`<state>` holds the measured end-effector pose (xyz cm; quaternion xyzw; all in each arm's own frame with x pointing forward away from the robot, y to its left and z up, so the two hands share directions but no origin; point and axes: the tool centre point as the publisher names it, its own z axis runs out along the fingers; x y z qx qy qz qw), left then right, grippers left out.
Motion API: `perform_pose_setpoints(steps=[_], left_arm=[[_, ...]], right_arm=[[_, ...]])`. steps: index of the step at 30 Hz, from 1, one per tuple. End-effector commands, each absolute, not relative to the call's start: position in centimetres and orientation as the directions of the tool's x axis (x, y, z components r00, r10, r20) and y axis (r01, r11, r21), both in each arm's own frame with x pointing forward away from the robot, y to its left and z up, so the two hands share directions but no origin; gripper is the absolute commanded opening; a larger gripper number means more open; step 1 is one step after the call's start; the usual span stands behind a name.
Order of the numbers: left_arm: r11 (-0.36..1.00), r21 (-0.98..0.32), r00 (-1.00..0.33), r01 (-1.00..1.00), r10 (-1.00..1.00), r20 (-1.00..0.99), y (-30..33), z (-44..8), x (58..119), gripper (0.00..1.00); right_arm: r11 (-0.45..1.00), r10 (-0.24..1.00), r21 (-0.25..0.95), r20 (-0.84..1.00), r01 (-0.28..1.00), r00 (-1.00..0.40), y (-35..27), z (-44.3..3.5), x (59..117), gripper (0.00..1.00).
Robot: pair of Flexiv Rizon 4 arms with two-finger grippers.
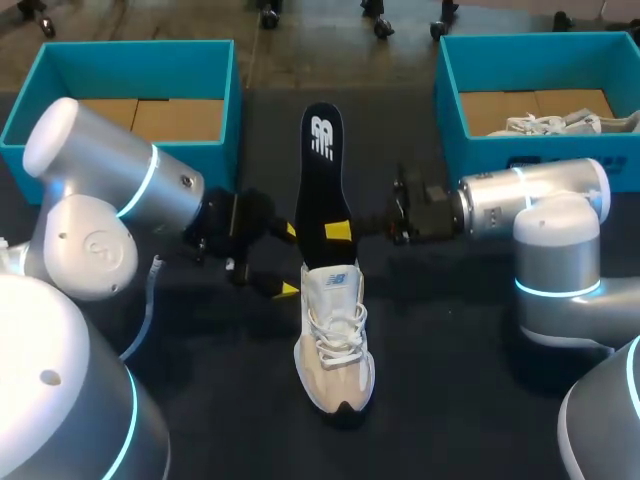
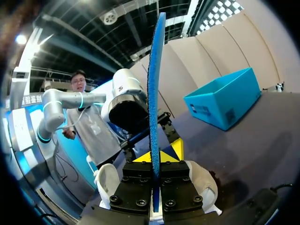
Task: Take the shoe out of the shoebox, open the shoe tongue, remove and reinsert the insole, then place the shoe into the shoebox
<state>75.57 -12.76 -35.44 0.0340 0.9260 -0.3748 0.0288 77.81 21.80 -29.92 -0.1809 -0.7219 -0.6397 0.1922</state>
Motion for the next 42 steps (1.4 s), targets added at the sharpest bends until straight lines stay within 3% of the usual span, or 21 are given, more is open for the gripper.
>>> perform_pose_setpoints(steps=[1, 19, 42], left_arm=[[0.721, -0.688, -0.996, 0.084, 0.039, -0.081, -13.0, -35.6, 75.5, 1.00], [0.721, -0.688, -0.996, 0.084, 0.039, -0.081, -13.0, -35.6, 75.5, 1.00], [0.721, -0.688, -0.996, 0.084, 0.039, -0.081, -13.0, -35.6, 75.5, 1.00]], right_arm=[[0.114, 0.015, 0.852, 0.512, 0.511, -0.859, 21.9, -30.2, 77.7, 0.00], [0.096, -0.026, 0.813, 0.579, 0.574, -0.815, 21.8, -33.2, 76.5, 0.00], [0.098, 0.013, 0.745, 0.662, 0.660, -0.749, 22.1, -35.5, 74.1, 0.00]])
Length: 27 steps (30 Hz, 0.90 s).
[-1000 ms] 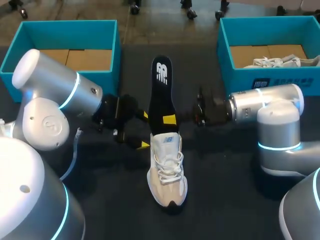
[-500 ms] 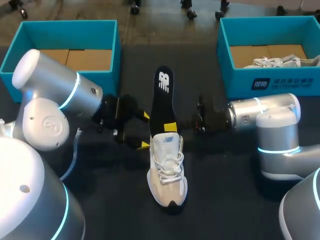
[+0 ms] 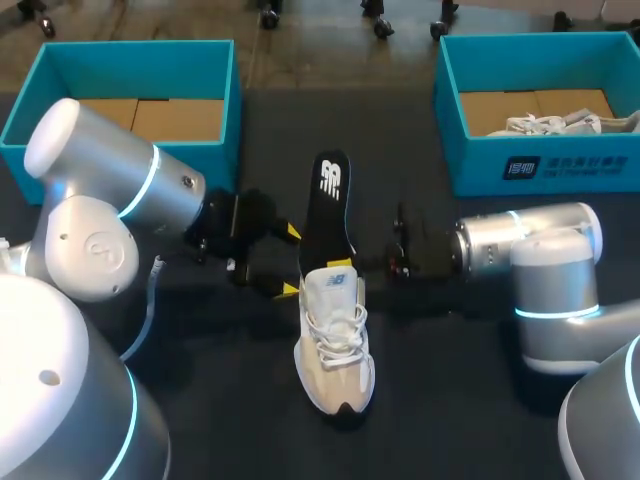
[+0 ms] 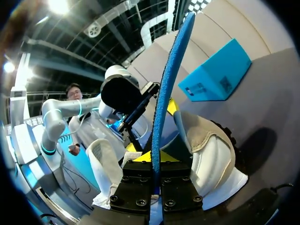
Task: Take the shoe out of the shoebox, open the shoe tongue, remove and reinsert the insole, then place the shoe into the shoebox
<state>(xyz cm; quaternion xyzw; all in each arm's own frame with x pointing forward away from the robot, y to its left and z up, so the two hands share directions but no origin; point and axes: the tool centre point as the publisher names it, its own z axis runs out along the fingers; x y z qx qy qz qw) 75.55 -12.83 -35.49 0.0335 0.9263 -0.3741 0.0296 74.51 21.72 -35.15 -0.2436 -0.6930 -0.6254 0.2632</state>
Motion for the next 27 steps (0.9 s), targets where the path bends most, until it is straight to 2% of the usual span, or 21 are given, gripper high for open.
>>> perform_pose_setpoints(steps=[1, 2, 3, 4, 9, 13, 21, 25, 27], left_arm=[[0.721, -0.688, -0.996, 0.084, 0.039, -0.081, -13.0, -35.6, 75.5, 1.00], [0.721, -0.688, -0.996, 0.084, 0.039, -0.081, -13.0, -35.6, 75.5, 1.00], [0.721, -0.688, -0.996, 0.084, 0.039, -0.081, -13.0, -35.6, 75.5, 1.00], [0.721, -0.688, -0.996, 0.084, 0.039, -0.081, -13.0, -35.6, 75.5, 1.00], [0.721, -0.688, -0.996, 0.084, 0.039, -0.081, -13.0, -35.6, 75.5, 1.00], [0.721, -0.688, -0.996, 0.084, 0.039, -0.081, -13.0, -35.6, 75.5, 1.00], [0.721, -0.688, -0.996, 0.084, 0.039, -0.081, -13.0, -35.6, 75.5, 1.00], [0.721, -0.688, -0.996, 0.084, 0.039, -0.081, -13.0, -35.6, 75.5, 1.00], [0.721, -0.688, -0.996, 0.084, 0.039, -0.081, -13.0, -35.6, 75.5, 1.00]], right_arm=[[0.099, 0.017, 0.749, 0.657, 0.655, -0.753, 22.1, -35.3, 74.2, 0.03], [0.101, 0.021, 0.756, 0.648, 0.647, -0.761, 22.1, -35.0, 74.3, 0.24], [0.101, 0.024, 0.757, 0.647, 0.645, -0.763, 22.1, -34.8, 74.3, 0.33], [0.104, 0.024, 0.761, 0.642, 0.641, -0.766, 22.2, -34.6, 74.4, 0.36], [0.116, 0.035, 0.777, 0.619, 0.619, -0.784, 22.4, -33.8, 74.3, 0.32], [0.118, 0.041, 0.789, 0.603, 0.603, -0.797, 22.4, -33.3, 74.2, 0.35], [0.124, 0.049, 0.807, 0.577, 0.578, -0.815, 22.4, -32.5, 74.9, 0.33], [0.143, 0.057, 0.807, 0.571, 0.573, -0.819, 22.4, -32.1, 75.5, 0.39], [0.151, 0.057, 0.805, 0.572, 0.573, -0.818, 22.4, -32.0, 75.6, 0.38]])
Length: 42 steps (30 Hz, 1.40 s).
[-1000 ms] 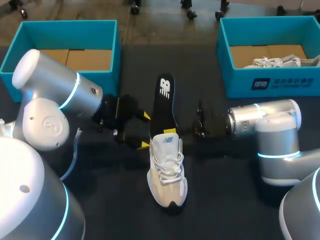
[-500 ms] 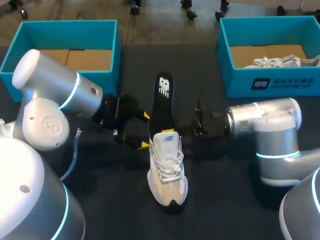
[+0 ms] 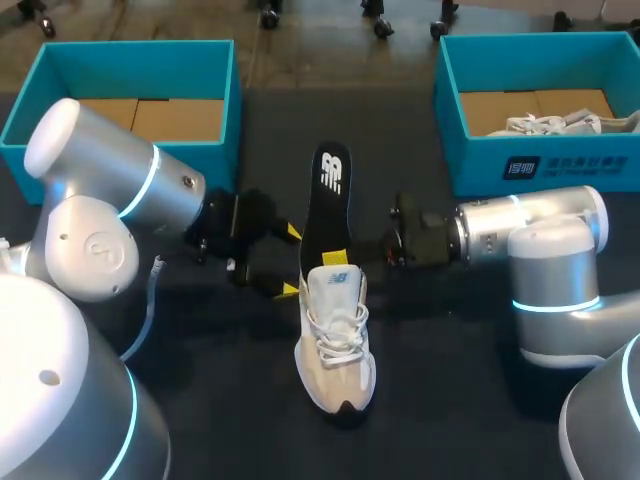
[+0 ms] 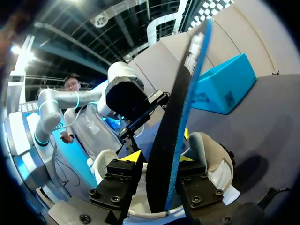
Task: Take the shoe out of the shoebox, open the shoe tongue, remove and reinsert the insole, then place the shoe into the shoebox
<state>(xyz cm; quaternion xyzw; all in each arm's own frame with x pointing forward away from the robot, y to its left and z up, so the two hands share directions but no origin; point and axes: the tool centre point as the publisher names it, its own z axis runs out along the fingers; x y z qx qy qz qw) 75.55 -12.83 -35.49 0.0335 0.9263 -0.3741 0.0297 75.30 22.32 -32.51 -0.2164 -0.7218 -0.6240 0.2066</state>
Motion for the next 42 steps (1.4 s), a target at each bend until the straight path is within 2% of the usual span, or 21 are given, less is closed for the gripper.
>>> perform_pose_setpoints(steps=[1, 5, 8, 10, 22, 35, 36, 37, 38, 39, 42], left_arm=[[0.721, -0.688, -0.996, 0.084, 0.039, -0.081, -13.0, -35.6, 75.5, 1.00], [0.721, -0.688, -0.996, 0.084, 0.039, -0.081, -13.0, -35.6, 75.5, 1.00], [0.721, -0.688, -0.996, 0.084, 0.039, -0.081, -13.0, -35.6, 75.5, 1.00], [0.721, -0.688, -0.996, 0.084, 0.039, -0.081, -13.0, -35.6, 75.5, 1.00], [0.721, -0.688, -0.996, 0.084, 0.039, -0.081, -13.0, -35.6, 75.5, 1.00], [0.721, -0.688, -0.996, 0.084, 0.039, -0.081, -13.0, -35.6, 75.5, 1.00], [0.721, -0.688, -0.996, 0.084, 0.039, -0.081, -13.0, -35.6, 75.5, 1.00], [0.721, -0.688, -0.996, 0.084, 0.039, -0.081, -13.0, -35.6, 75.5, 1.00], [0.721, -0.688, -0.996, 0.084, 0.039, -0.081, -13.0, -35.6, 75.5, 1.00], [0.721, -0.688, -0.996, 0.084, 0.039, -0.081, -13.0, -35.6, 75.5, 1.00], [0.721, -0.688, -0.996, 0.084, 0.039, -0.081, -13.0, -35.6, 75.5, 1.00]], right_arm=[[0.154, 0.056, 0.804, 0.573, 0.574, -0.818, 22.4, -31.8, 75.7, 0.37], [0.167, 0.056, 0.803, 0.572, 0.573, -0.818, 22.6, -31.5, 75.7, 0.31], [0.162, 0.060, 0.800, 0.576, 0.578, -0.815, 22.4, -31.7, 75.5, 0.17], [0.159, 0.064, 0.796, 0.583, 0.585, -0.810, 22.4, -32.0, 75.4, 0.00], [0.259, 0.108, 0.763, 0.587, 0.593, -0.802, 22.7, -33.6, 74.7, 0.00], [0.227, 0.118, 0.730, 0.637, 0.645, -0.762, 23.0, -35.1, 72.3, 0.00], [0.228, 0.118, 0.733, 0.633, 0.641, -0.765, 23.0, -35.0, 72.4, 0.02], [0.229, 0.120, 0.736, 0.628, 0.637, -0.769, 23.0, -34.9, 72.6, 0.15], [0.229, 0.118, 0.741, 0.623, 0.632, -0.773, 23.0, -34.7, 72.9, 0.34], [0.234, 0.116, 0.745, 0.616, 0.624, -0.779, 23.1, -34.4, 73.2, 0.38], [0.259, 0.119, 0.756, 0.592, 0.601, -0.797, 23.1, -33.4, 74.1, 0.36]])
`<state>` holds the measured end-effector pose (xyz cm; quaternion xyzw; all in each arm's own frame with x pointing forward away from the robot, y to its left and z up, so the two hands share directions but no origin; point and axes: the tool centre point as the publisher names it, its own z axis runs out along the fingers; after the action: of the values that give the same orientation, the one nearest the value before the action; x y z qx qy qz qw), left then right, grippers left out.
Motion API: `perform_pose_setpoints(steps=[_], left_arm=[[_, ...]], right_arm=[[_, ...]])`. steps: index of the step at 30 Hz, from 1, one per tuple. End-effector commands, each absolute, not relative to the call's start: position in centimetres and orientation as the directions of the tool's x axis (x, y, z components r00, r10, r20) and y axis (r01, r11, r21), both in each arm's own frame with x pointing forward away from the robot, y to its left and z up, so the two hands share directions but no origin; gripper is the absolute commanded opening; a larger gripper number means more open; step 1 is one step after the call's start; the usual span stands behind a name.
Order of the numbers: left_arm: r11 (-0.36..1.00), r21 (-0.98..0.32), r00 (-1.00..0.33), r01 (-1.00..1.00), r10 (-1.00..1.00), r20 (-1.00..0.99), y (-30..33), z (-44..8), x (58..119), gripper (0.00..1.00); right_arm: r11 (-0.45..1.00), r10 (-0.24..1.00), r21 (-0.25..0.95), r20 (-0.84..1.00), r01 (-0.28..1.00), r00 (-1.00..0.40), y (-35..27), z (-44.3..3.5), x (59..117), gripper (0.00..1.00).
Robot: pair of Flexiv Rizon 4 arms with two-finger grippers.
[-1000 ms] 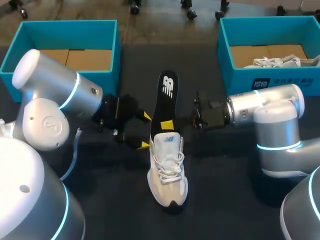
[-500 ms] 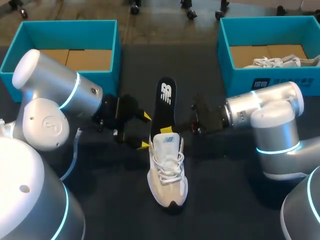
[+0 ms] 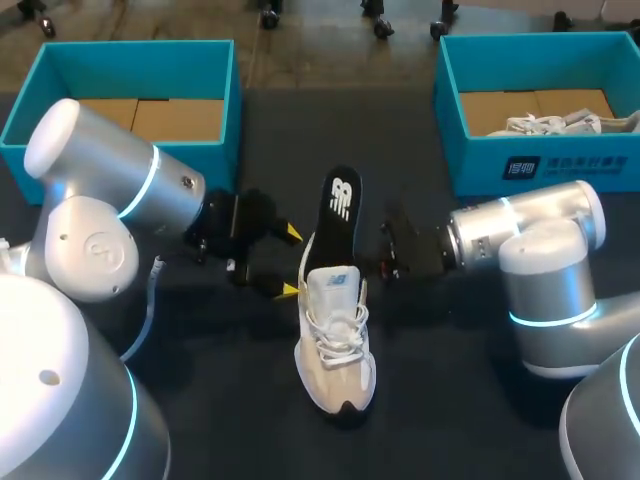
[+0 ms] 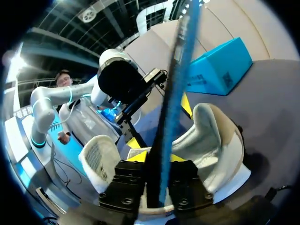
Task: Take the shoe out of the shoebox, open the shoe tongue, remove and reinsert the insole, then place the shoe into the shoebox
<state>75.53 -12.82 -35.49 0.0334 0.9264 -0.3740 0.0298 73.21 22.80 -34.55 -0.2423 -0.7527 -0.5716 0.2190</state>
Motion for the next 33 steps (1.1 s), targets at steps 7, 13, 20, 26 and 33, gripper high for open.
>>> perform_pose_setpoints(steps=[7, 13, 20, 26, 33], left_arm=[[0.721, -0.688, -0.996, 0.084, 0.039, -0.081, -13.0, -35.6, 75.5, 1.00], [0.721, -0.688, -0.996, 0.084, 0.039, -0.081, -13.0, -35.6, 75.5, 1.00], [0.721, -0.688, -0.996, 0.084, 0.039, -0.081, -13.0, -35.6, 75.5, 1.00], [0.721, -0.688, -0.996, 0.084, 0.039, -0.081, -13.0, -35.6, 75.5, 1.00], [0.721, -0.688, -0.996, 0.084, 0.039, -0.081, -13.0, -35.6, 75.5, 1.00]], right_arm=[[0.294, 0.105, 0.769, 0.564, 0.568, -0.819, 22.6, -32.0, 75.8, 0.34], [0.325, 0.056, 0.749, 0.594, 0.577, -0.803, 22.8, -32.3, 76.7, 0.32], [0.371, 0.048, 0.712, 0.626, 0.596, -0.778, 23.1, -32.8, 76.5, 0.00], [0.429, 0.018, 0.681, 0.650, 0.593, -0.760, 23.3, -33.2, 75.7, 0.00], [0.462, -0.013, 0.648, 0.688, 0.606, -0.725, 23.5, -34.4, 74.4, 0.00]])
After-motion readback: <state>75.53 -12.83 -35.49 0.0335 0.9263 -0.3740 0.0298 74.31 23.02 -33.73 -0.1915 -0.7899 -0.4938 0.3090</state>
